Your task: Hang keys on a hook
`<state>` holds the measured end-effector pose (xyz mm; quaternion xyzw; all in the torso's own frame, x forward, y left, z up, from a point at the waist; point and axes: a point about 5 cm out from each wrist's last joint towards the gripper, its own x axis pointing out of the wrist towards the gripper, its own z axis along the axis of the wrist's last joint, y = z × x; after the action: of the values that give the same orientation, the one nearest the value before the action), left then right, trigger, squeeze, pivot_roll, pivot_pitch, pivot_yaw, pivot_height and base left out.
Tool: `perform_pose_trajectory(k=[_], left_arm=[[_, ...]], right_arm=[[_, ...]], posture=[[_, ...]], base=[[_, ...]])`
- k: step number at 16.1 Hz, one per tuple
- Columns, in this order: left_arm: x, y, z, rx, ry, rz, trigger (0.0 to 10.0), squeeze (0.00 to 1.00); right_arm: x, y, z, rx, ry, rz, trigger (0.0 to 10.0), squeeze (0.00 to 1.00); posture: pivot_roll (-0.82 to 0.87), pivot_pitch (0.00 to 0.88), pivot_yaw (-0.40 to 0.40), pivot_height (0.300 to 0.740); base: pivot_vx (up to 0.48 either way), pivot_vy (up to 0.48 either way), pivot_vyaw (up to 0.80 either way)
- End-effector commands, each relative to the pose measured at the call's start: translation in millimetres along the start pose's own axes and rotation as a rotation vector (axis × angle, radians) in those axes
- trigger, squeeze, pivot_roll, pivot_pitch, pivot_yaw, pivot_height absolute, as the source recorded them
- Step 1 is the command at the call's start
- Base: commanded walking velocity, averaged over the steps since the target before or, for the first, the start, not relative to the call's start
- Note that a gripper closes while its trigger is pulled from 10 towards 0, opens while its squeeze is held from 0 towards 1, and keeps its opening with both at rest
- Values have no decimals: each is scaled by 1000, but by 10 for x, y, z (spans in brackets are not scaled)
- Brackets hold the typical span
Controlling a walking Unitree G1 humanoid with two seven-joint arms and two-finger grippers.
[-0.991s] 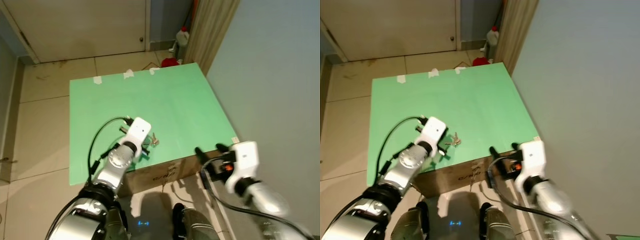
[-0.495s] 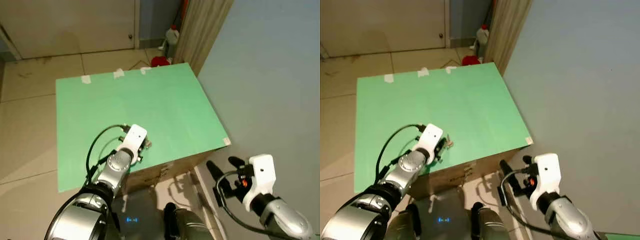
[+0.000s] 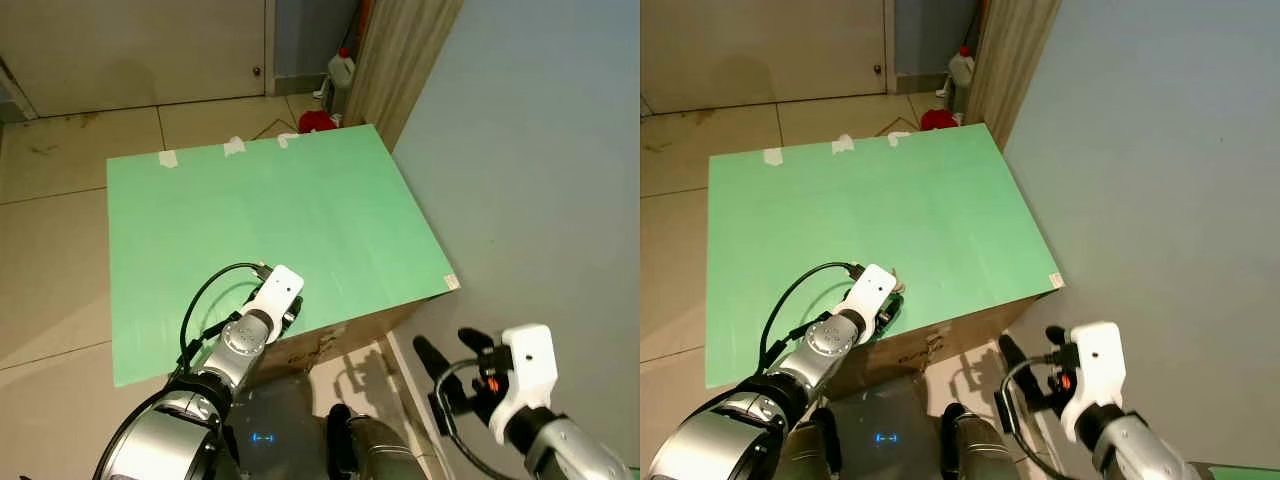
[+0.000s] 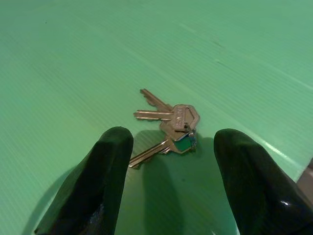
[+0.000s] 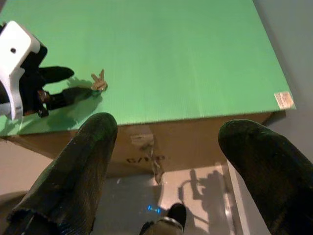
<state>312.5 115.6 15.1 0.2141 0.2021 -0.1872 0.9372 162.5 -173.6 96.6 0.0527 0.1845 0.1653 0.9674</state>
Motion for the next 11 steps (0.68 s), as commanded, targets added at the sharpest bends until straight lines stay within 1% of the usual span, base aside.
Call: perform_pose_trajectory(k=[1,3,4,5,6,11], left_arm=[[7,-70,-6,9,9,-17,10000,0],[10,-74,1,22,8,-18,10000,0],[10,-44,4,31,7,-5,10000,0],[12,0,11,25,8,10,10000,0],[13,11,16,22,7,13,10000,0],[46,16,90,-7,9,12,10000,0]], right_arm=[[-51,1,-7,1,15,-15,10000,0],[-116,23,-45,12,31,-24,10000,0],[-140,33,-60,18,37,-27,10000,0],[-174,42,-83,24,46,-33,10000,0],[-182,46,-86,25,48,-35,10000,0],[-269,62,-94,32,61,-51,10000,0]], posture=[[-373,283,-134,740],[-385,313,-141,740],[-388,321,-142,740],[-390,330,-142,740],[-393,334,-143,740],[-418,353,-154,740]], base=[[0,0,0],[0,0,0],[0,0,0],[0,0,0],[0,0,0],[0,0,0]])
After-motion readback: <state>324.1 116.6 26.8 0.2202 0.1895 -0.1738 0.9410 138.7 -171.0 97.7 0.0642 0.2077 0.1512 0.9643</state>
